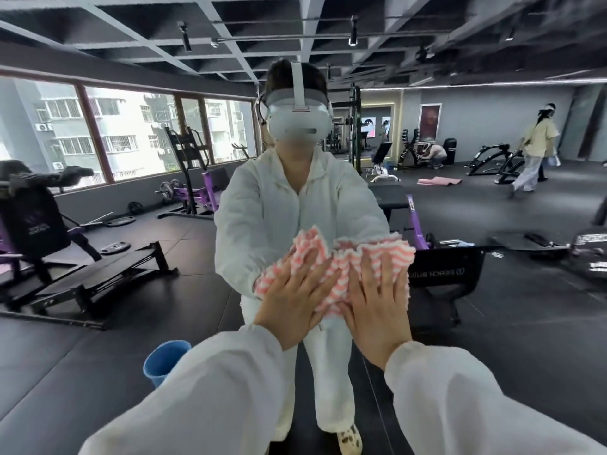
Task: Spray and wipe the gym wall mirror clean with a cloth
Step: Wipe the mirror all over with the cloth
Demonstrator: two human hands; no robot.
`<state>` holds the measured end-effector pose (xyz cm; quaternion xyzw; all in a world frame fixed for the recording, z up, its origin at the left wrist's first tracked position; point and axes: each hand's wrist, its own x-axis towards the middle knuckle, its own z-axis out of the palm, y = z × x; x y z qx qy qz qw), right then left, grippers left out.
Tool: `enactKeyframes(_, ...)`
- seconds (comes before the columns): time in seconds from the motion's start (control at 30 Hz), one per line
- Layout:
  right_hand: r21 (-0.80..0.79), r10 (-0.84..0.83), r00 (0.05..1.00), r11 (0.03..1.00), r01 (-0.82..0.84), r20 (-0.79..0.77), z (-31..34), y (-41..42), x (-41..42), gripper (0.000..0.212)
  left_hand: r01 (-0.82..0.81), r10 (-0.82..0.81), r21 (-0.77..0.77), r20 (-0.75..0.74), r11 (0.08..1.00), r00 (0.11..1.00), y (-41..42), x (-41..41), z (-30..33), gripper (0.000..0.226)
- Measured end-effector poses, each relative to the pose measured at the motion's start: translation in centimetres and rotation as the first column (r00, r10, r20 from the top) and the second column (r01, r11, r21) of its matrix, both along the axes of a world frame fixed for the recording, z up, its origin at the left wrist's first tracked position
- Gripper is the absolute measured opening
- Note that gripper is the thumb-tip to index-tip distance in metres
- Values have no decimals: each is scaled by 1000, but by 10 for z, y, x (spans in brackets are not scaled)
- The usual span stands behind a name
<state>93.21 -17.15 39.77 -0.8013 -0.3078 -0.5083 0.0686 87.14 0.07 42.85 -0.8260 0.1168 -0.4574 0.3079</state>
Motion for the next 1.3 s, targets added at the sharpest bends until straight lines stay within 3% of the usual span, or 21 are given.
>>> enactKeyframes(0.2,77,-34,997,997,29,64,107,5,12,65,-78,72,31,177,996,982,9,0,112,69)
enactKeyframes(0.37,175,-53,997,984,41,64,196,23,7,59,-9,40,-116,263,993,964,21,-7,187,68)
enactKeyframes(0.53,175,-28,995,984,10,100,165,32,4,59,5,39,-173,250,985,967,25,-10,154,65)
enactKeyframes(0.7,93,54,994,994,-63,100,86,28,10,59,78,-55,-170,137,982,989,29,-12,72,64)
enactKeyframes(0.8,10,70,993,997,-72,94,32,22,9,58,39,-29,-150,67,988,997,31,-14,12,73)
enactKeyframes(0.93,-109,63,997,992,-58,45,-25,17,1,58,-8,5,-156,-18,988,1000,33,-21,-44,70)
enactKeyframes(1.07,-117,54,996,992,-45,77,-5,29,0,58,24,-25,-127,-2,992,1000,45,-27,-24,59)
enactKeyframes(1.3,-87,75,979,994,-59,191,122,88,-16,60,-68,103,-214,157,974,982,91,-44,82,57)
